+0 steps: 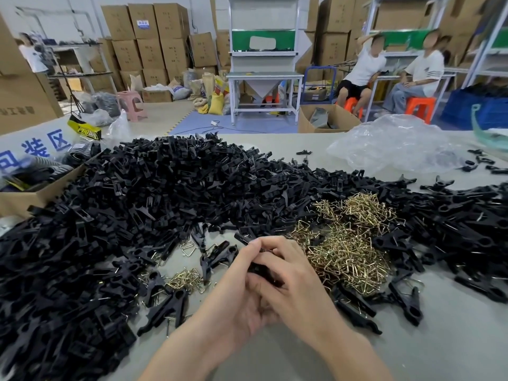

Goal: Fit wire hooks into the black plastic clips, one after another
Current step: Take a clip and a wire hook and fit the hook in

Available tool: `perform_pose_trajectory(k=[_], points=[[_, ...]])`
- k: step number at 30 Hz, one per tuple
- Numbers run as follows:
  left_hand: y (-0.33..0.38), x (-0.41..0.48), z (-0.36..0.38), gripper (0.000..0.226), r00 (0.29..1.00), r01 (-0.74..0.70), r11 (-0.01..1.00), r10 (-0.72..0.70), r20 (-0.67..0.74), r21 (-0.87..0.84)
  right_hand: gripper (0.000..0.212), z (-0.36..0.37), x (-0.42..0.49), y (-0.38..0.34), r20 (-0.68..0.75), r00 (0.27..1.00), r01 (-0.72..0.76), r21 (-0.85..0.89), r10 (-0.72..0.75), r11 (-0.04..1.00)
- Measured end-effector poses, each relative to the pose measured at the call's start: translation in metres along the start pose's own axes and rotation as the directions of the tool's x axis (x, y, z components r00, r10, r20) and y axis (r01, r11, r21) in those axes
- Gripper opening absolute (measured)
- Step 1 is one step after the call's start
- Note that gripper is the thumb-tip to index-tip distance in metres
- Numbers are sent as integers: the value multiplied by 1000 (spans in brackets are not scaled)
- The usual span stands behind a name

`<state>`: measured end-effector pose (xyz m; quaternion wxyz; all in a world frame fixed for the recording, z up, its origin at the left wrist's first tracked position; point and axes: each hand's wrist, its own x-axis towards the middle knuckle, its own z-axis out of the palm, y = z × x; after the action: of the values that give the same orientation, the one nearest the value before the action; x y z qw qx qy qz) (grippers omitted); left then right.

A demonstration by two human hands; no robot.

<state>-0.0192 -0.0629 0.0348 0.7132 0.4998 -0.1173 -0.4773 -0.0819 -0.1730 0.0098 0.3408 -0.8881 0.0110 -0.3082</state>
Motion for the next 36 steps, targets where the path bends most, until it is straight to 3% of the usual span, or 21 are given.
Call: perform_pose_trajectory(k=[7, 22, 26, 31, 36], points=[[2, 4, -4, 30, 996, 41, 980, -56, -73, -193, 24, 3, -1, -1, 63, 994, -103, 162, 94, 981], [-3, 7, -4, 35, 992, -9, 1000, 12, -128, 24, 19, 6, 0, 7, 80, 990, -131, 246, 115, 960], [-2, 9, -8, 38, 992, -58, 998, 58, -108, 3, 26, 7, 1, 7, 86, 991, -111, 160, 98, 981], [2, 14, -16, 50, 958, -245, 963, 258, -126, 110, 35, -1, 0, 8, -35, 999, 31, -115, -35, 993], [-3, 12, -24, 33, 910, -340, 894, 391, -139, 292, 31, -12, -4, 14, -121, 989, -91, -92, 80, 992]])
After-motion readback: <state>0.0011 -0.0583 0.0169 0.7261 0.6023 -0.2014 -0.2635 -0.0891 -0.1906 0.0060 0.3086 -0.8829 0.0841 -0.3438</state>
